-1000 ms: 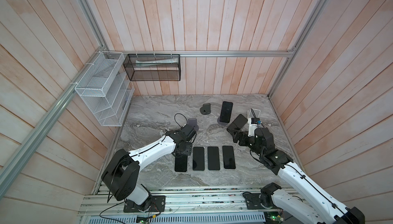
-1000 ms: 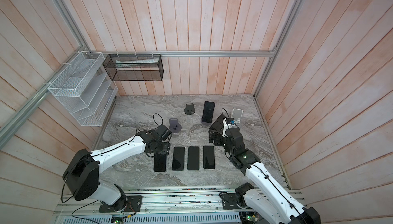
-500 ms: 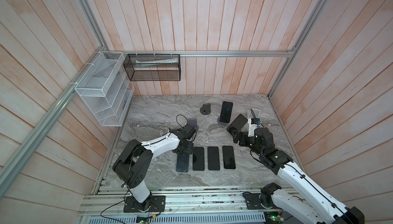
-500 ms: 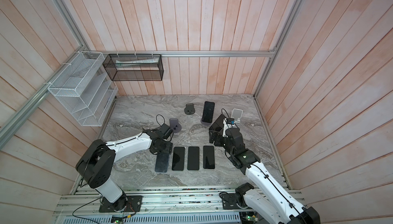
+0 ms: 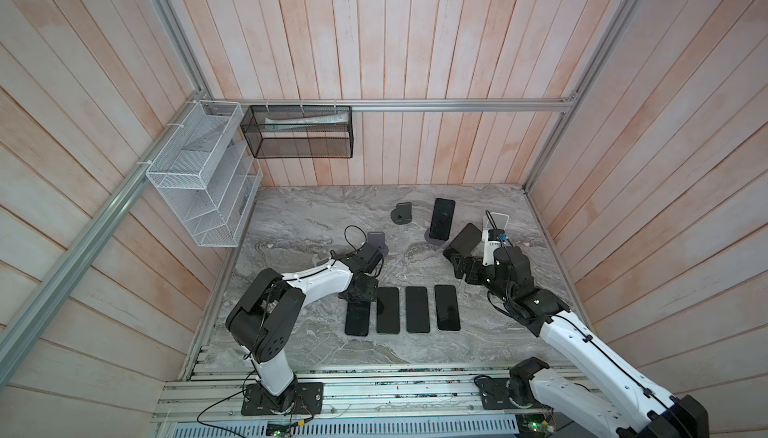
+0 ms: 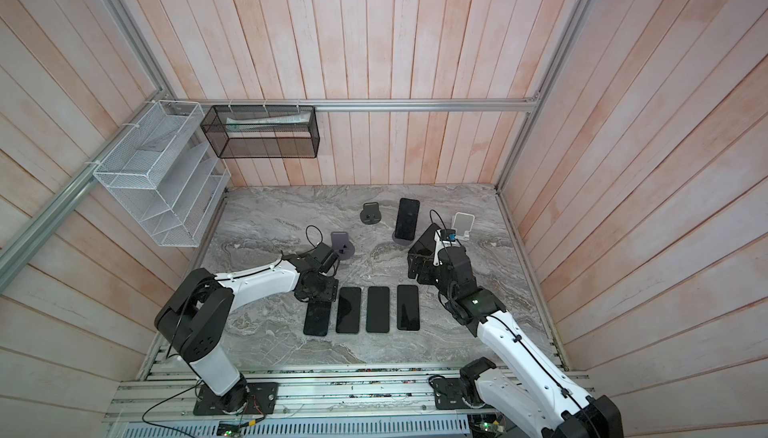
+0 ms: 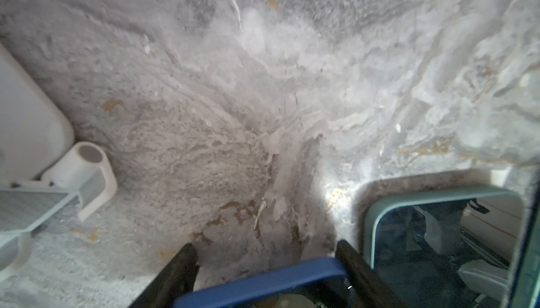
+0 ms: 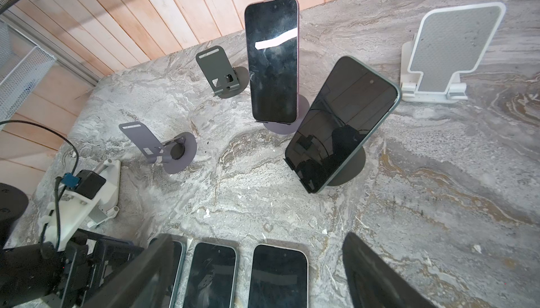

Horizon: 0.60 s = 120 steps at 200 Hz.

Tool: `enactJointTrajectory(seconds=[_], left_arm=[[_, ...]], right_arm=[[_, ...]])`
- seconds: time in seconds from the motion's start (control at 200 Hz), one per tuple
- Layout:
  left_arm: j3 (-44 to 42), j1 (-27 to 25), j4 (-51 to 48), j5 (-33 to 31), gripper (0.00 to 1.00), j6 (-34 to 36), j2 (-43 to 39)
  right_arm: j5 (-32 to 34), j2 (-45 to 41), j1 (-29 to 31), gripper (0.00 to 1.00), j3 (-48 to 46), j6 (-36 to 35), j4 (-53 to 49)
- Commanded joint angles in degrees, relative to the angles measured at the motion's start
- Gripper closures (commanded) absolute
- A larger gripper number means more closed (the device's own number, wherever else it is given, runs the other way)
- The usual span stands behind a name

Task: Remove the phone from the phone stand
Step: 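Lower the blue-edged phone flat beside the row and open the left gripper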

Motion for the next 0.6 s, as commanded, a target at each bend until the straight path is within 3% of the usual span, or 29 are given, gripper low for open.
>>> enactJointTrajectory(seconds=[0.0, 0.595], left_arm=[[-2.11, 0.65, 1.89, 2.34, 0.31, -1.13, 1.98], [-5.88, 1.07, 3.24, -0.21, 0.19, -3.59, 1.90]], right_arm=[[-0.56, 0.15, -0.33, 0.09, 1.94, -0.41, -1.23], [-5.02, 3.01, -0.33, 0.09, 1.00, 2.76, 1.44]])
